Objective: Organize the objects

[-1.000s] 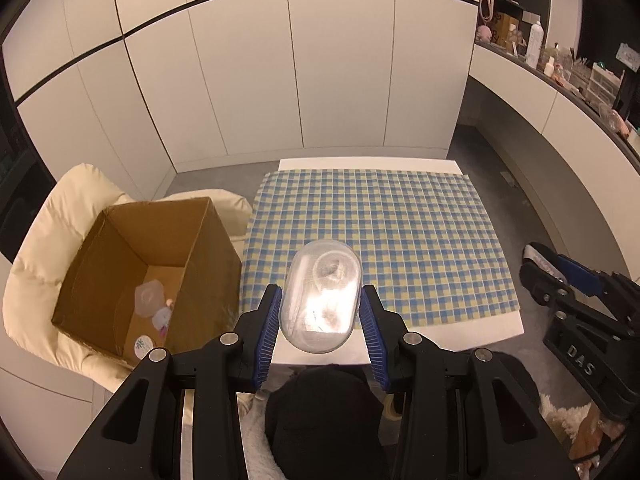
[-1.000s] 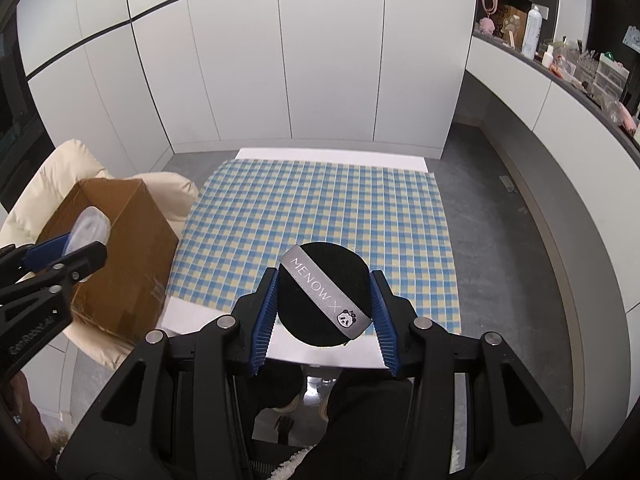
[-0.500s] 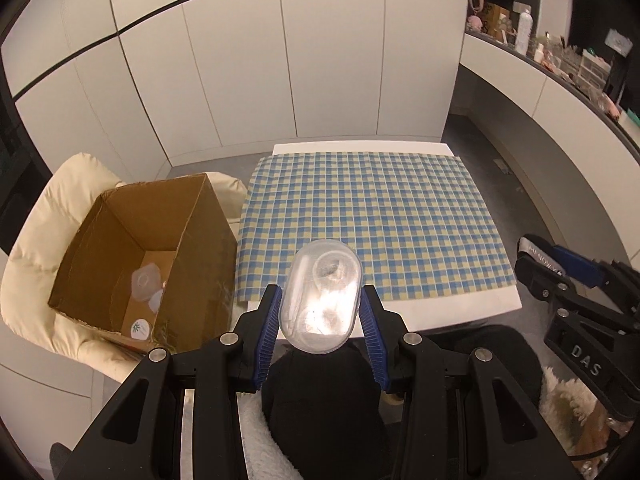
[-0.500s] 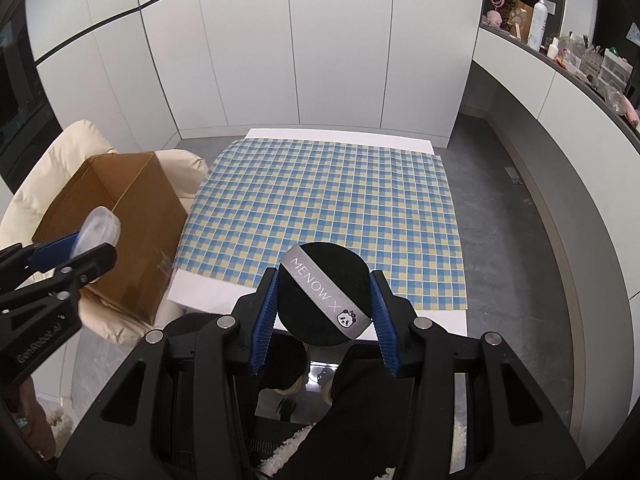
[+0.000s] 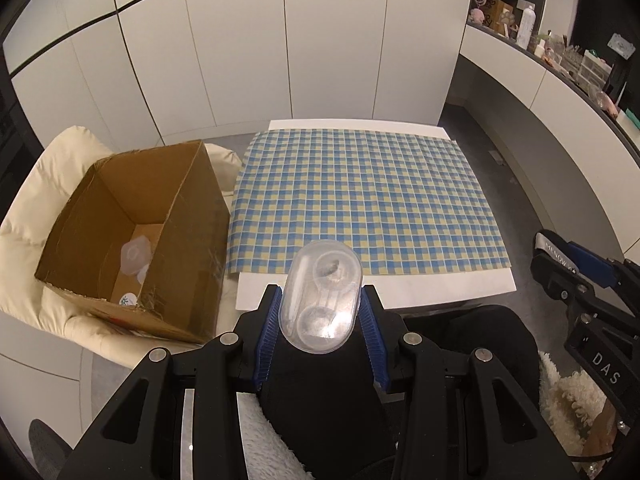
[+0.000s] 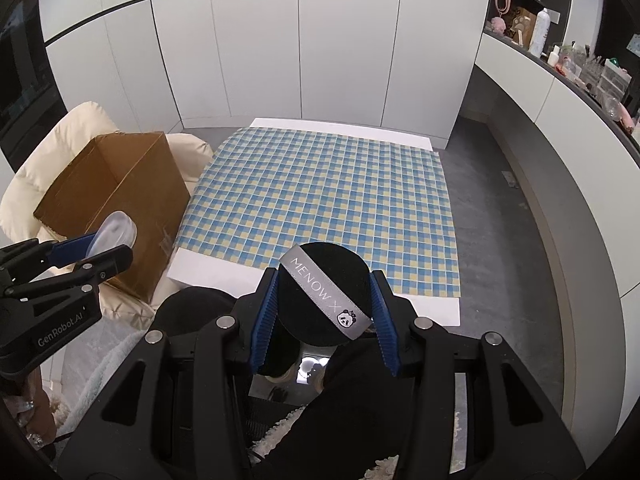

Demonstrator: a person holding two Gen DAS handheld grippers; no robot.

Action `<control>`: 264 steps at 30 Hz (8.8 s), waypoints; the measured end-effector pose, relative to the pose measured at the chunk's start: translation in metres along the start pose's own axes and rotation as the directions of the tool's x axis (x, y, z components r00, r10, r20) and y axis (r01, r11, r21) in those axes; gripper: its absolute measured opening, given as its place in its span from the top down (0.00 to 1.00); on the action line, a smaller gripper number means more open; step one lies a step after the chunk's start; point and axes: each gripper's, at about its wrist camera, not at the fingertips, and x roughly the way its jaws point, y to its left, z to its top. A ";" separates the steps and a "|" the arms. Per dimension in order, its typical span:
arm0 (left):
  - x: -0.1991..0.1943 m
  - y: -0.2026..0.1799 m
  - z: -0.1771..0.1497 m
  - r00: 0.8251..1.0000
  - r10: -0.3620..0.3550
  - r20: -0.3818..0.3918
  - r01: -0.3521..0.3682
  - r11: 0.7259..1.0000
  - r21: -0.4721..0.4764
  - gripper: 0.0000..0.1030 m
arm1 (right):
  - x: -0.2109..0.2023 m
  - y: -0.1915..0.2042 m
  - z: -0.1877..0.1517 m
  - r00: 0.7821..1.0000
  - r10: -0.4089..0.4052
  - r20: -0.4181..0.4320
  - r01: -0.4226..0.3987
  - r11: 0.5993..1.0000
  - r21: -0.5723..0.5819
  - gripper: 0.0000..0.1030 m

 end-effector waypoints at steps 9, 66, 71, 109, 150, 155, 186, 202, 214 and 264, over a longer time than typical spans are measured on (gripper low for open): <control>-0.003 0.003 -0.002 1.000 0.000 0.011 0.000 1.000 0.008 0.62 | 0.000 0.006 -0.002 1.000 0.000 -0.007 0.000 1.000 -0.016 0.55; -0.033 0.122 -0.049 0.988 0.156 -0.005 -0.152 0.953 -0.261 0.62 | 0.020 0.140 0.001 0.974 0.217 -0.066 -0.226 0.924 -0.308 0.55; -0.038 0.124 -0.051 0.985 0.173 -0.003 -0.168 0.949 -0.266 0.61 | 0.017 0.163 -0.004 0.965 0.250 -0.073 -0.259 0.895 -0.363 0.54; 0.000 0.199 -0.006 0.974 0.227 -0.005 -0.211 0.900 -0.382 0.61 | 0.062 0.238 0.048 0.948 0.303 -0.096 -0.311 0.829 -0.465 0.54; 0.107 0.328 0.036 0.947 0.283 -0.155 -0.321 0.783 -0.533 0.61 | 0.183 0.369 0.121 0.937 0.307 -0.164 -0.346 0.771 -0.535 0.54; 0.109 0.330 0.035 0.947 0.279 -0.159 -0.320 0.776 -0.544 0.61 | 0.189 0.369 0.120 0.934 0.310 -0.176 -0.355 0.772 -0.527 0.53; 0.099 0.327 0.040 0.954 0.277 -0.116 -0.294 0.786 -0.544 0.01 | 0.187 0.361 0.124 0.944 0.295 -0.149 -0.329 0.800 -0.502 0.00; 0.051 0.283 0.051 0.955 0.290 -0.061 -0.284 0.836 -0.470 0.01 | 0.140 0.287 0.128 0.956 0.262 -0.134 -0.290 0.920 -0.266 0.00; -0.021 0.197 0.066 0.979 0.204 -0.029 -0.204 0.937 -0.283 0.01 | 0.038 0.196 0.102 0.984 0.162 -0.069 -0.165 0.985 -0.040 0.00; -0.095 0.113 0.030 0.969 0.233 -0.082 -0.242 0.962 -0.129 0.01 | -0.045 0.112 0.051 0.987 0.102 -0.127 -0.088 0.990 0.113 0.00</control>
